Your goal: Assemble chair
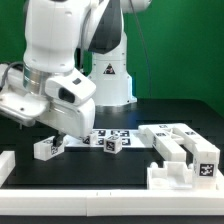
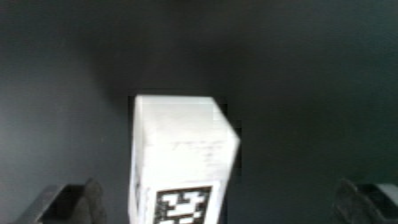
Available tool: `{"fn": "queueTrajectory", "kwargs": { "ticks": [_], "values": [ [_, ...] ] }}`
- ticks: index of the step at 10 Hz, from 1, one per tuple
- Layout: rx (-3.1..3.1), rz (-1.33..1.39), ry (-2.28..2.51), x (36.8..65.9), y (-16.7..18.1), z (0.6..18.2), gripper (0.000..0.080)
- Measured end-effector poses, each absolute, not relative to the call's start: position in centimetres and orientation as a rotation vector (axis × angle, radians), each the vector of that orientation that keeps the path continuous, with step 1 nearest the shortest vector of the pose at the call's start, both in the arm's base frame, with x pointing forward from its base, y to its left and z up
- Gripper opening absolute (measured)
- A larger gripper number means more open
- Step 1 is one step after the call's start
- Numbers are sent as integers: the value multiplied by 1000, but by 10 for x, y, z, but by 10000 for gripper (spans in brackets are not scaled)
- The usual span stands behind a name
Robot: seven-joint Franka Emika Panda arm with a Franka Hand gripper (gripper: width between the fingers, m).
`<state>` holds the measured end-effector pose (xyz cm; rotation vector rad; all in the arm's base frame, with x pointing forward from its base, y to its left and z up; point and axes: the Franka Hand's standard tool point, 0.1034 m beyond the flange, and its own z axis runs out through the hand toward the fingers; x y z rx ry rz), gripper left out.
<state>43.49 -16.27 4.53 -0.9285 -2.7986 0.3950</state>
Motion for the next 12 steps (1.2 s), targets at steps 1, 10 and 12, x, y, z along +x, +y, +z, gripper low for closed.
{"fn": "queueTrajectory", "kwargs": {
  "ticks": [1, 10, 12],
  "values": [
    [-1078, 408, -2780, 438, -161, 45, 649],
    [-2548, 475, -1872, 465, -154, 52, 649],
    [-2634, 462, -1760, 464, -150, 51, 649]
  ]
}}
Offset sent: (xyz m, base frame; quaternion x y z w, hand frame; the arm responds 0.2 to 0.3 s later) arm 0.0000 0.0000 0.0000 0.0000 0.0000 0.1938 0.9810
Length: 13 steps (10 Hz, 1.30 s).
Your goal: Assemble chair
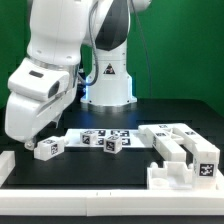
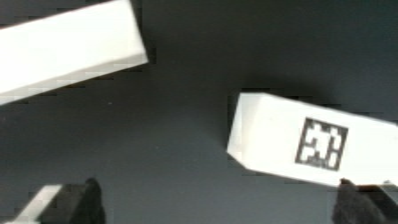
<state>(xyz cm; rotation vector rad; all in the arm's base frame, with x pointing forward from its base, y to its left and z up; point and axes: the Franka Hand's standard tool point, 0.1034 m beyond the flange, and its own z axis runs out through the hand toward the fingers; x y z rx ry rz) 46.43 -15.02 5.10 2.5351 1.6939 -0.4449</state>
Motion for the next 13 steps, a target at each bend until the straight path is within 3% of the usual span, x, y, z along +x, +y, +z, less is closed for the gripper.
{"fn": "queueTrajectory", "kwargs": {
  "ticks": [3, 7, 9, 13],
  "values": [
    [2666, -426, 1453, 466, -146, 50, 649],
    [2966, -370, 563, 486, -136, 44, 649],
    [3009, -343, 383, 493, -136, 45, 649],
    [3073, -339, -161, 488, -137, 44, 649]
  ]
}}
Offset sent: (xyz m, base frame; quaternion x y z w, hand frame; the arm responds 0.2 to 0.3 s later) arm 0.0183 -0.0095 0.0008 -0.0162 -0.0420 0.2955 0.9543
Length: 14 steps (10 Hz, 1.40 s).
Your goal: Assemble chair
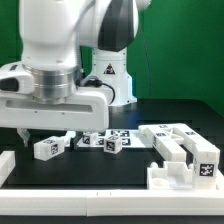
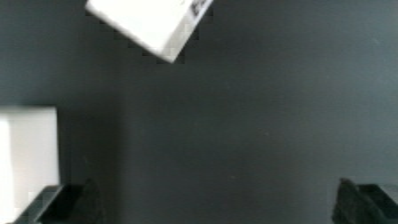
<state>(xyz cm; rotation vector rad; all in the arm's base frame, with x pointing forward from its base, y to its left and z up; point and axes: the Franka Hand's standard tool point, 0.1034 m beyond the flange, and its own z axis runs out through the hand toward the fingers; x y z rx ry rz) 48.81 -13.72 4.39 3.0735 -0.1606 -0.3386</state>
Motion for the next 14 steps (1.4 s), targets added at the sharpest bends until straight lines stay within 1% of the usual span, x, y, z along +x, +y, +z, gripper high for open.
{"fn": "queueTrajectory", "kwargs": {
  "ticks": [2, 3, 4, 6, 7, 8, 10, 12, 13, 14],
  "values": [
    [3062, -427, -572, 474, -144, 46, 649],
    [3049, -485, -708, 476, -147, 50, 649],
    [3053, -450, -691, 482, -146, 49, 649],
    [3057, -531, -697, 474, -143, 47, 649],
    [3043, -786, -778, 456, -141, 48, 649],
    [3040, -940, -766, 455, -149, 45, 649],
    [2993, -1203, -740, 451, -151, 45, 649],
    [2938, -1371, -725, 449, -151, 41, 649],
    [2883, -1526, -722, 442, -152, 40, 649],
    [2854, -1607, -736, 444, -161, 28, 649]
  ]
}}
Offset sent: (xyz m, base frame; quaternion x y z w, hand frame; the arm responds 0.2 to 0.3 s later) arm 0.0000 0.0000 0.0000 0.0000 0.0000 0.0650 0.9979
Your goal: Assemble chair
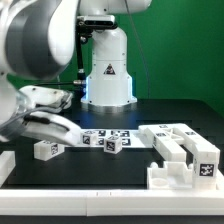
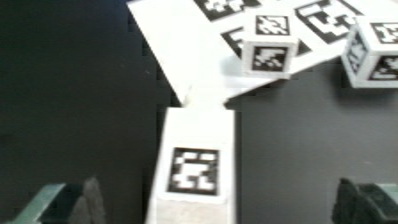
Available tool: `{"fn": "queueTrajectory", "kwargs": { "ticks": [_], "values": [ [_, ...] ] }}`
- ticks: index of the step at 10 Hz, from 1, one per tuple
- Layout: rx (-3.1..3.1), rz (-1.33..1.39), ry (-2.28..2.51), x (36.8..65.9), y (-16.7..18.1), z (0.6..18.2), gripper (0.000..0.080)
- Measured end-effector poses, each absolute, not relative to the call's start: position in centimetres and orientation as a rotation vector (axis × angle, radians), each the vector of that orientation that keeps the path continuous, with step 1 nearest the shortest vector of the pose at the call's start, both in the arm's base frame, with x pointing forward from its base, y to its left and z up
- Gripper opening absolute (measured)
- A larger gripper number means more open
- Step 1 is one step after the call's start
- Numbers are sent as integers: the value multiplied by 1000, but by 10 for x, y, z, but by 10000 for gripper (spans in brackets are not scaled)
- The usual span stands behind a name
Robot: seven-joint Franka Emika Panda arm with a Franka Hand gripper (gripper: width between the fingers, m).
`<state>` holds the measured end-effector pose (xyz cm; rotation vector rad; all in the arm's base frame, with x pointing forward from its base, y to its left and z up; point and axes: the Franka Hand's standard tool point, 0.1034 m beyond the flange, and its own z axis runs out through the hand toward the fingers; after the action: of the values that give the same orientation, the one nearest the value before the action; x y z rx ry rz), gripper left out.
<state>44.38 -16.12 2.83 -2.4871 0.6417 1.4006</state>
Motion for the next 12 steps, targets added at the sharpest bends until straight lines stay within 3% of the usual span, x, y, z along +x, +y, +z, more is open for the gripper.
{"fn": "queueTrajectory", "kwargs": {
  "ticks": [8, 9, 10, 12],
  "values": [
    [-2450, 1473, 657, 424, -152, 11, 649],
    [-2450, 1474, 656, 424, -152, 11, 535],
    [-2450, 1474, 656, 424, -152, 11, 535],
    [-2476, 1442, 653, 428, -152, 10, 282]
  ]
}}
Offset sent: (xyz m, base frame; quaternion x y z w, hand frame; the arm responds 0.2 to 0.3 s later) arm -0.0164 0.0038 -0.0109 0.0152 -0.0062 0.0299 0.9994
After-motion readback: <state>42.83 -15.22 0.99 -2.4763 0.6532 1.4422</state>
